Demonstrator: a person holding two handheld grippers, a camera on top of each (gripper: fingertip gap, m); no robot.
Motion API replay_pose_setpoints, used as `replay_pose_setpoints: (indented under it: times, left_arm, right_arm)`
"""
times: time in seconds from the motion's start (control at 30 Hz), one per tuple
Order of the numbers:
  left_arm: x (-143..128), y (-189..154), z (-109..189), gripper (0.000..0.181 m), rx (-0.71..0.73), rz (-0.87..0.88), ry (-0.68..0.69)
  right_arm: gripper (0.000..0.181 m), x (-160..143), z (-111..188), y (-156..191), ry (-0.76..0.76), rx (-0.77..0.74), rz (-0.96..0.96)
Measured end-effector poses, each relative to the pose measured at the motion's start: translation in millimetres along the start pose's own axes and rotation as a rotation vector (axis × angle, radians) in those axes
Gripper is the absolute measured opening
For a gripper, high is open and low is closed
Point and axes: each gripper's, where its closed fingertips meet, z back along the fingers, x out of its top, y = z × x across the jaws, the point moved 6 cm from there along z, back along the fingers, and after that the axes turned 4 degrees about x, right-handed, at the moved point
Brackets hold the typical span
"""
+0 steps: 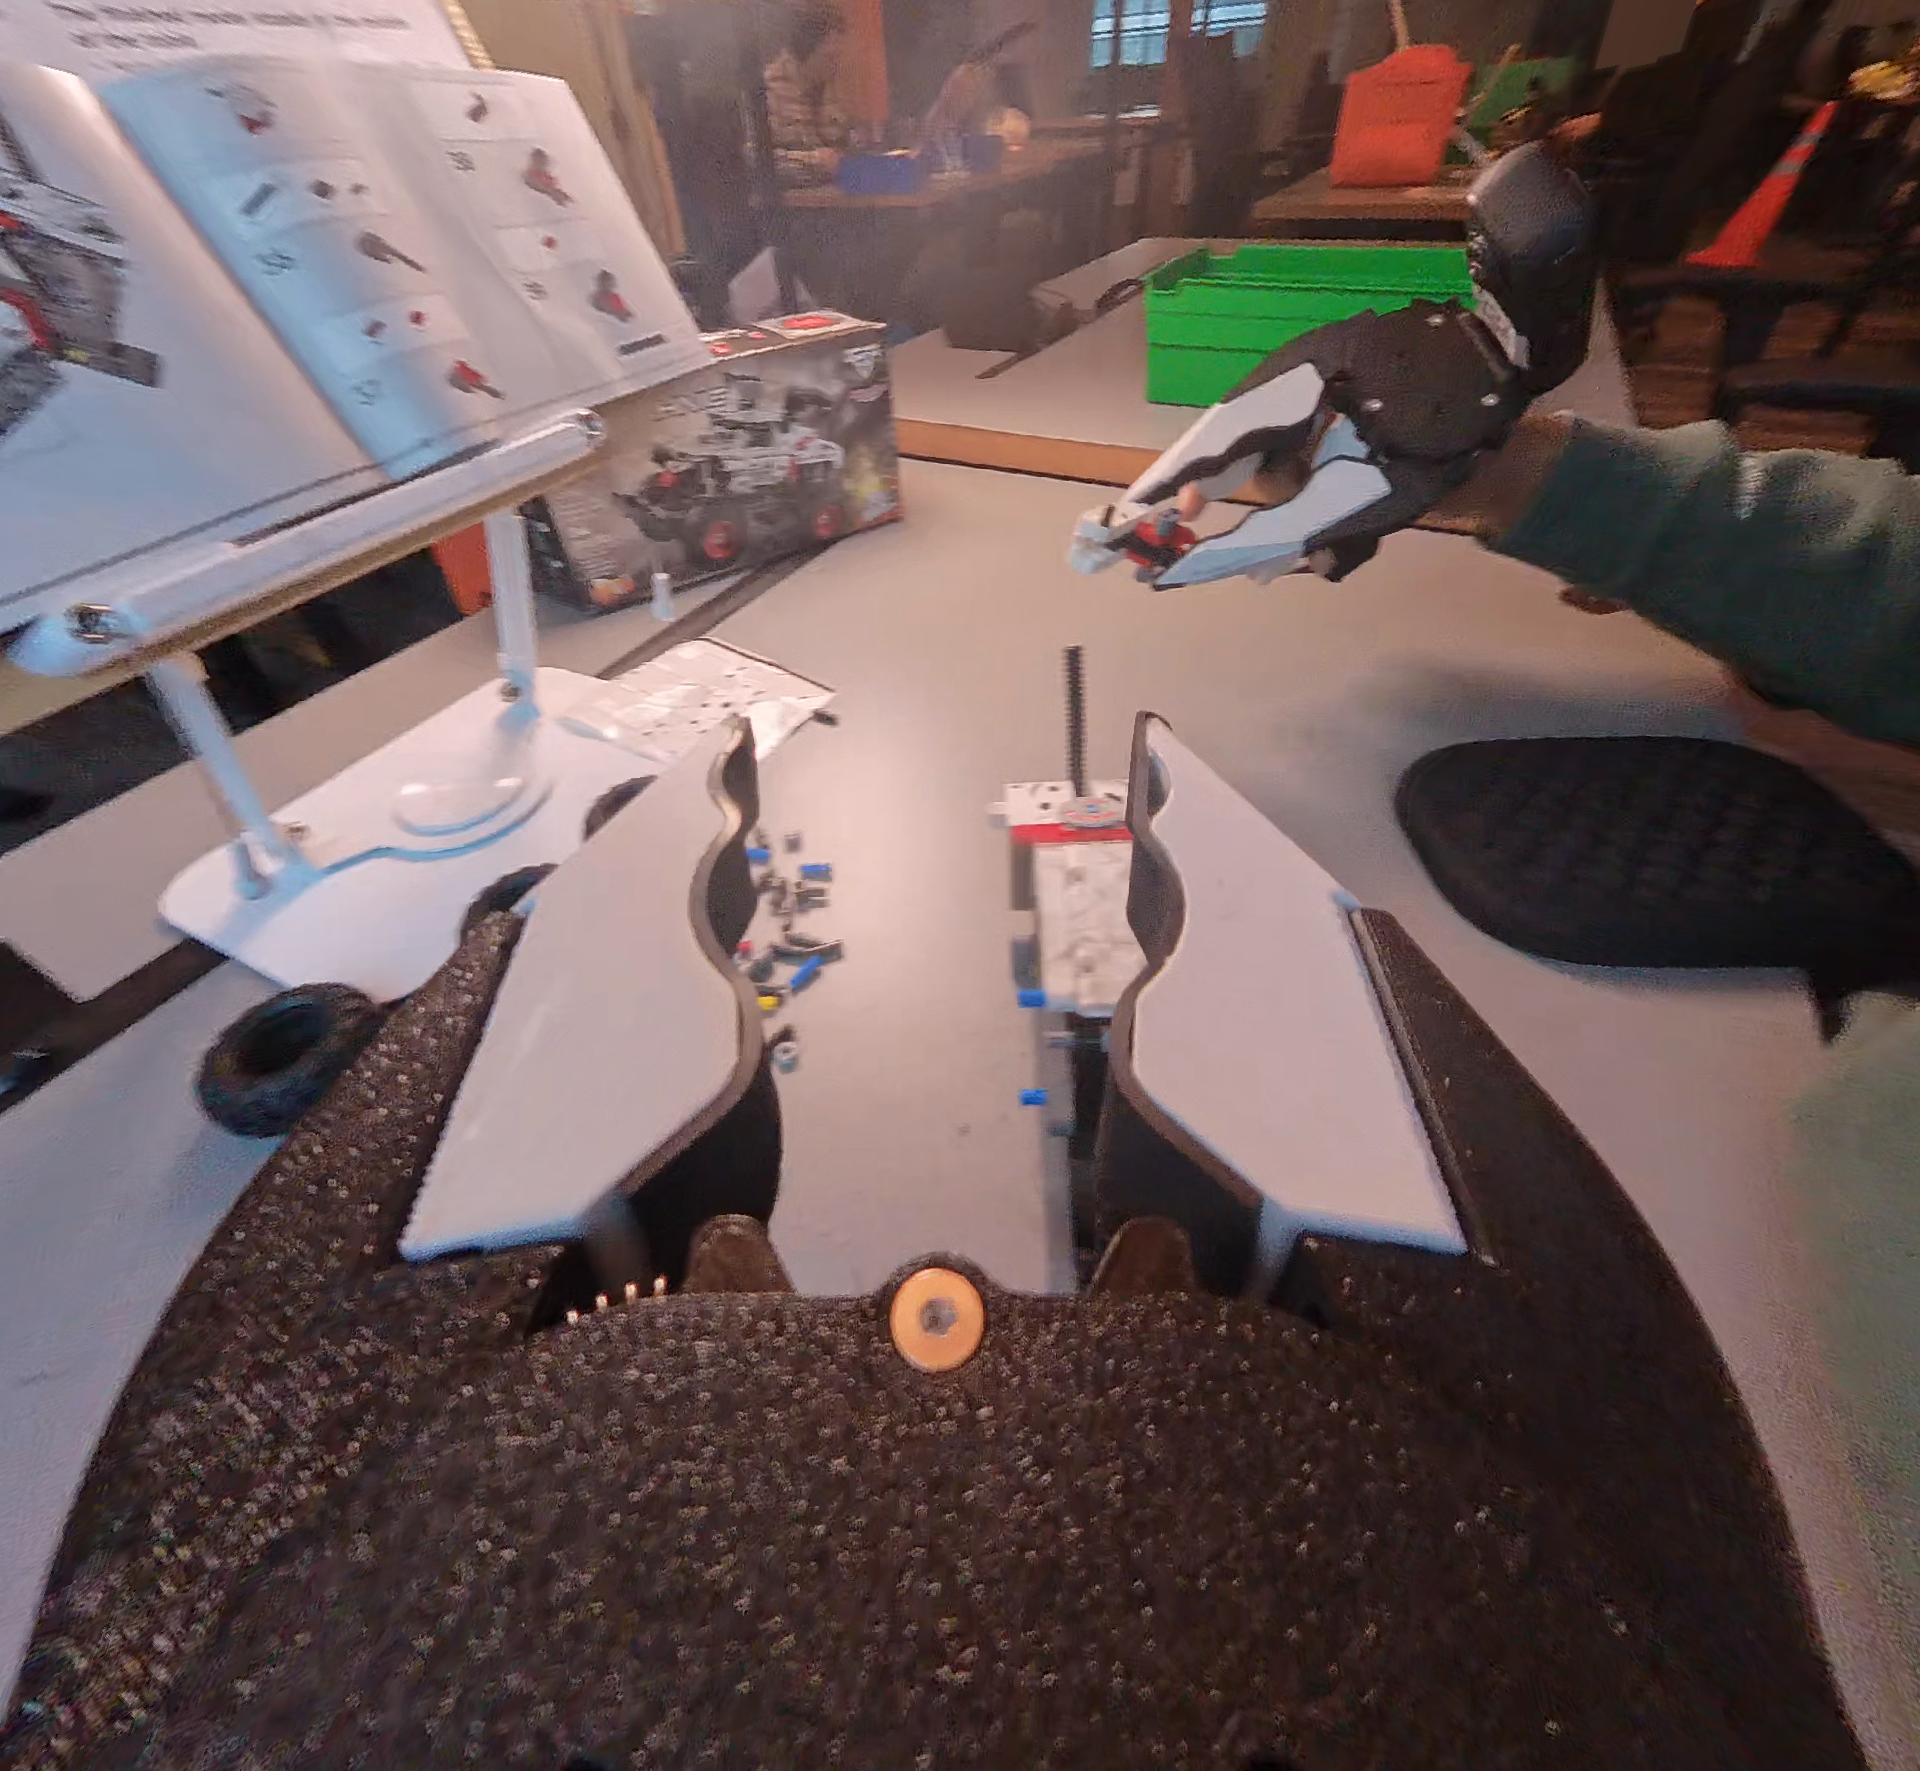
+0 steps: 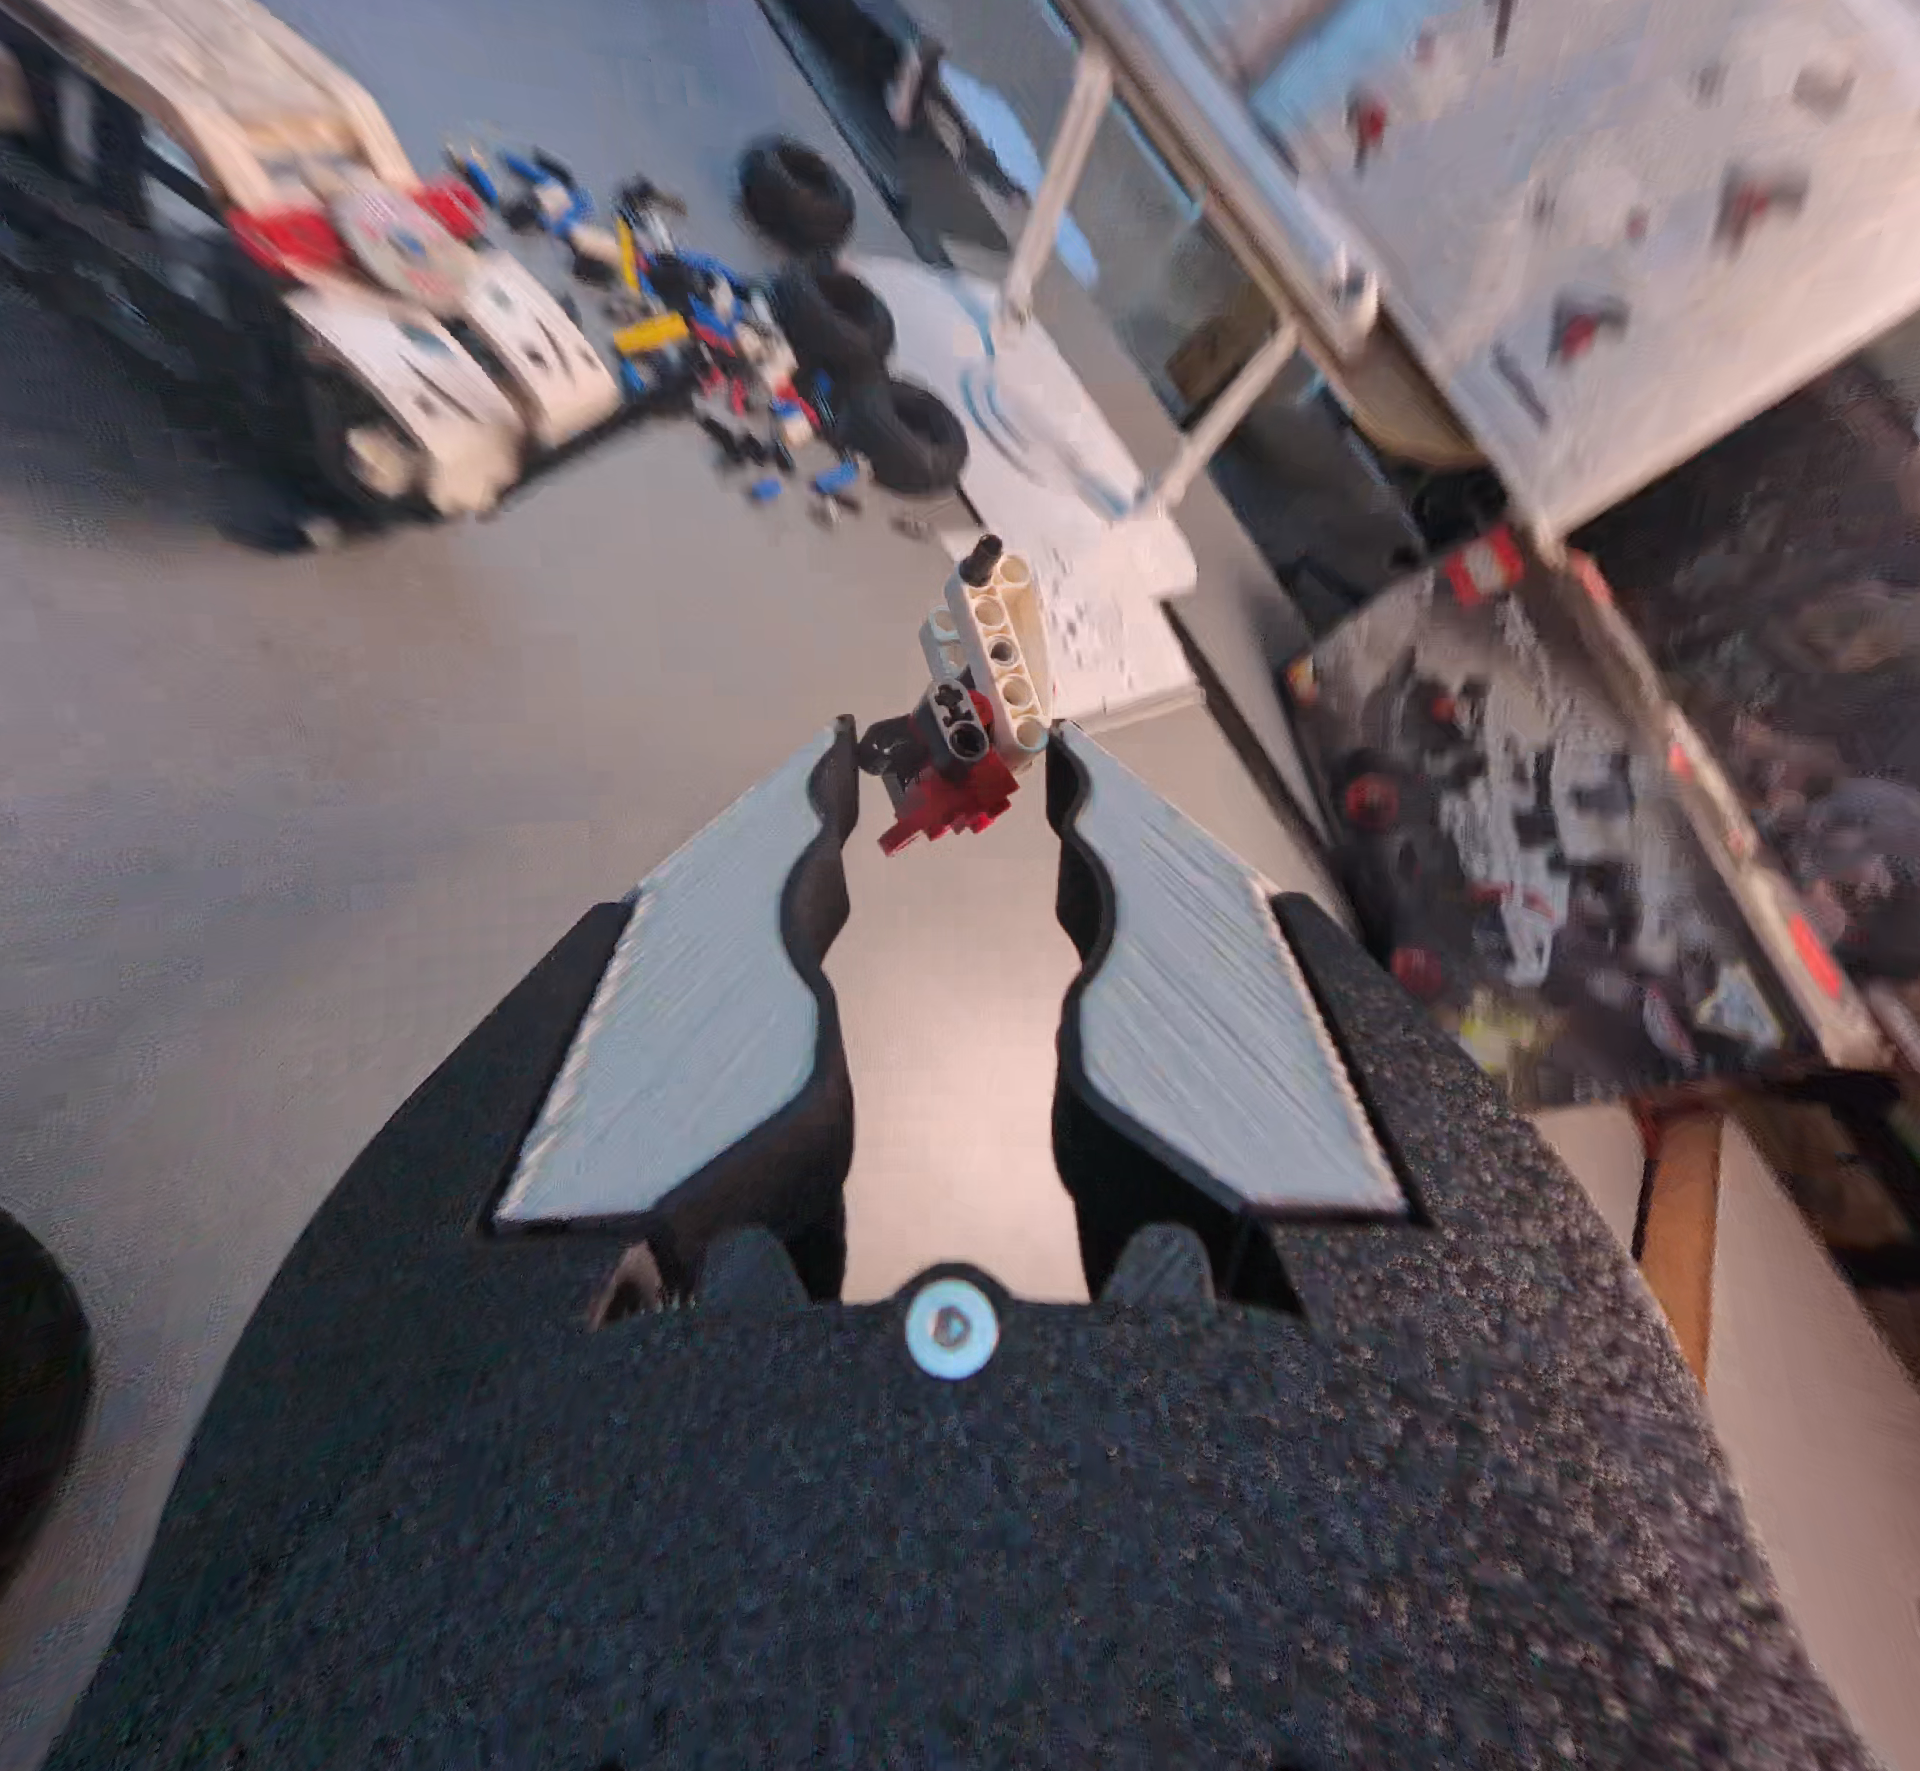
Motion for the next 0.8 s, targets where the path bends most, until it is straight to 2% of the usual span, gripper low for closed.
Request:
replay_pose_setpoints:
  times: [0.07,0.17,0.23,0.3,0.4,0.47,0.57,0.63,0.67,0.8]
  left_arm:
    - [1.3,-20.5,-3.6,0.071,-0.091,0.047,-0.021]
    - [8.3,-45.4,-10.1,0.067,-0.213,0.082,-0.098]
    - [18.6,-61.2,-8.6,0.059,-0.332,0.131,-0.191]
    - [28.3,-69.8,-2.5,0.044,-0.428,0.169,-0.283]
    - [27.8,-67.1,-0.2,0.020,-0.390,0.105,-0.302]
    - [22.7,-64.7,-1.1,0.018,-0.354,0.055,-0.264]
    - [8.4,-58.7,-7.3,0.016,-0.285,-0.050,-0.166]
    - [-0.1,-53.7,-9.7,0.016,-0.244,-0.129,-0.104]
    - [-3.8,-51.5,-10.2,0.016,-0.215,-0.186,-0.076]
    - [-12.1,-57.3,-11.0,0.016,-0.198,-0.337,0.000]
  right_arm:
    - [0.035,51.7,-0.7,23.1,-0.169,0.039,0.070]
    - [0.035,119.3,0.8,65.7,-0.497,0.266,-0.059]
    - [0.035,147.2,-2.4,84.3,-0.672,0.393,-0.201]
    - [0.035,160.1,-11.0,95.4,-0.770,0.458,-0.294]
    - [0.035,164.1,-23.9,107.6,-0.800,0.545,-0.383]
    - [0.035,158.1,-29.9,109.0,-0.779,0.547,-0.409]
    - [0.037,145.9,-38.8,109.4,-0.662,0.529,-0.376]
    - [0.051,142.7,-38.4,101.6,-0.619,0.501,-0.362]
    - [0.048,142.4,-35.2,98.4,-0.615,0.505,-0.356]
    - [0.018,142.7,-29.7,101.7,-0.610,0.526,-0.309]
